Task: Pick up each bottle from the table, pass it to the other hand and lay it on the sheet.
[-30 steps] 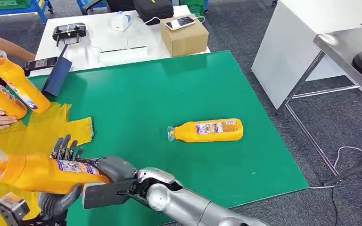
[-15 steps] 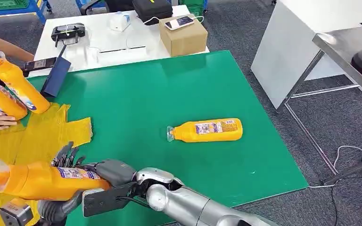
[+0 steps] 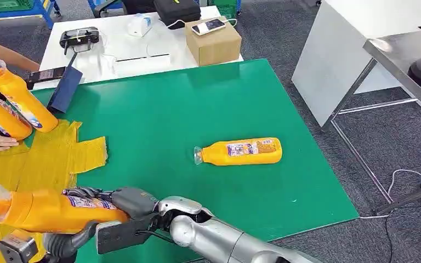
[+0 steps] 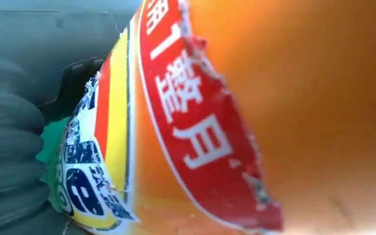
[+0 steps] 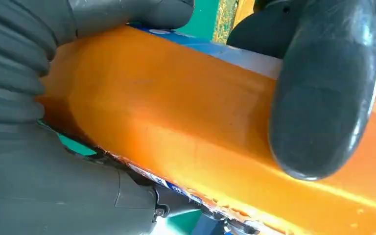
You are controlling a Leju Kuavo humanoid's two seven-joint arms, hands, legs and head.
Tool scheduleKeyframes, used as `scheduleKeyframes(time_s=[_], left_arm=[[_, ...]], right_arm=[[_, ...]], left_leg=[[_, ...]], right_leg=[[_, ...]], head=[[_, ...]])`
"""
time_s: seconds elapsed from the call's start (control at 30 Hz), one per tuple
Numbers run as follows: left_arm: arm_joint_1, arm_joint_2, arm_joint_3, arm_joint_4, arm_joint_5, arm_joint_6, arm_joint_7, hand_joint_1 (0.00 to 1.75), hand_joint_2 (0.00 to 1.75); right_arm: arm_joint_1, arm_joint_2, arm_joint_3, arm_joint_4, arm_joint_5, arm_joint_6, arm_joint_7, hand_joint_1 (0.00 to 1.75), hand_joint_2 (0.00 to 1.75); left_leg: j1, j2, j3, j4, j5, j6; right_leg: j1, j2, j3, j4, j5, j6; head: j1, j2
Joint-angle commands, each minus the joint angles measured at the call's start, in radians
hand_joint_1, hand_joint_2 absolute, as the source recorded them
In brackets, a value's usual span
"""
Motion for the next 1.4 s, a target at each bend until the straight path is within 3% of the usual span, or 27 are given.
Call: scheduleKeyframes(time_s=[0.03,0.07,0.1,0.13,0.17,0.27,0.4,0.53,0.67,0.7,0.73,0.97,1.4], left_arm=[[-0.100,-0.002,-0.025,0.030,-0.007,0.018,0.001,1.75,1.75],[-0.094,-0.001,-0.025,0.024,-0.020,0.031,0.002,1.75,1.75],[-0.082,0.002,-0.021,0.007,-0.095,0.079,-0.009,1.75,1.75],[-0.076,0.007,-0.014,-0.006,-0.191,0.145,-0.029,1.75,1.75],[-0.079,0.005,-0.010,-0.007,-0.246,0.192,-0.045,1.75,1.75],[-0.117,0.020,0.016,0.031,-0.591,0.439,-0.004,1.75,1.75],[-0.131,0.046,0.100,0.128,-0.786,0.600,0.045,1.75,1.75],[-0.118,0.053,0.170,0.178,-0.917,0.682,0.048,1.75,1.75],[-0.131,0.084,0.210,0.273,-1.113,0.732,0.126,1.75,1.75],[-0.143,0.123,0.215,0.342,-1.246,0.742,0.186,1.75,1.75],[-0.151,0.164,0.210,0.406,-1.453,0.759,0.268,1.75,1.75],[-0.246,0.277,0.085,0.694,-1.559,0.719,0.396,1.75,1.75],[-0.254,0.290,0.049,0.714,-1.560,0.722,0.441,1.75,1.75]], right_arm=[[0.045,-0.012,0.044,0.065,0.040,-0.010,0.007,1.75,1.75],[0.045,-0.023,0.040,0.059,0.070,-0.041,0.009,0.14,1.75],[0.059,-0.048,0.005,0.035,0.090,-0.092,0.028,0.00,1.75],[0.061,-0.073,-0.030,0.014,0.087,-0.114,0.038,0.00,1.75],[0.055,-0.109,-0.070,-0.020,0.084,-0.131,0.047,0.00,0.00],[0.050,-0.239,-0.231,-0.143,0.094,-0.126,0.058,0.00,0.00],[0.069,-0.453,-0.405,-0.346,0.107,-0.055,0.042,0.00,0.00],[0.068,-0.547,-0.510,-0.442,0.083,0.010,0.036,0.00,0.00],[0.017,-0.615,-0.575,-0.471,0.032,0.056,0.043,0.00,0.00],[-0.024,-0.640,-0.597,-0.463,0.003,0.079,0.054,0.00,1.75],[-0.064,-0.656,-0.599,-0.442,-0.020,0.104,0.065,0.00,1.75],[-0.214,-0.651,-0.543,-0.263,-0.047,0.190,0.102,0.00,1.75],[-0.232,-0.656,-0.496,-0.230,-0.058,0.195,0.111,0.00,1.75]], left_leg=[[0.001,-0.009,0.002,-0.002,0.001,-0.001],[0.002,-0.012,0.004,-0.002,0.001,-0.001],[0.002,-0.015,0.005,-0.001,0.000,-0.001],[0.001,-0.009,0.003,-0.002,0.001,0.000],[0.002,-0.012,0.004,-0.002,0.001,-0.001],[0.001,-0.010,0.000,0.000,0.001,0.000],[0.000,-0.017,0.002,-0.001,0.003,0.001],[-0.002,-0.010,0.001,0.001,0.001,0.001],[-0.004,-0.011,0.001,0.001,0.002,0.001],[-0.005,-0.010,0.001,0.001,0.002,0.001],[-0.005,-0.011,0.001,0.001,0.002,0.001],[-0.005,-0.007,0.002,0.000,0.003,0.001],[-0.004,-0.006,0.005,0.000,0.003,0.002]], right_leg=[[0.000,-0.002,0.004,-0.002,-0.001,-0.002],[0.001,-0.002,0.006,-0.002,-0.001,-0.003],[0.001,-0.001,0.007,-0.002,-0.002,-0.004],[0.000,-0.002,0.005,-0.002,-0.001,-0.002],[0.001,-0.002,0.006,-0.003,-0.001,-0.002],[0.001,-0.005,0.003,-0.002,0.000,-0.001],[-0.001,-0.008,0.007,-0.003,0.000,-0.001],[-0.003,-0.004,0.005,-0.001,0.002,0.001],[-0.004,-0.004,0.005,-0.001,0.001,0.001],[-0.005,-0.003,0.005,0.000,0.002,0.002],[-0.005,-0.003,0.004,0.000,0.002,0.001],[-0.005,0.000,0.004,0.000,0.003,0.001],[-0.005,0.000,0.007,0.002,0.003,0.001]], head=[[0.000,0.000],[0.000,0.000],[0.000,0.000],[0.000,0.000],[0.000,0.000],[0.000,0.000],[0.000,0.000],[0.000,0.000],[0.000,0.000],[0.000,0.000],[0.000,0.000],[0.000,0.000],[-0.001,0.000]])
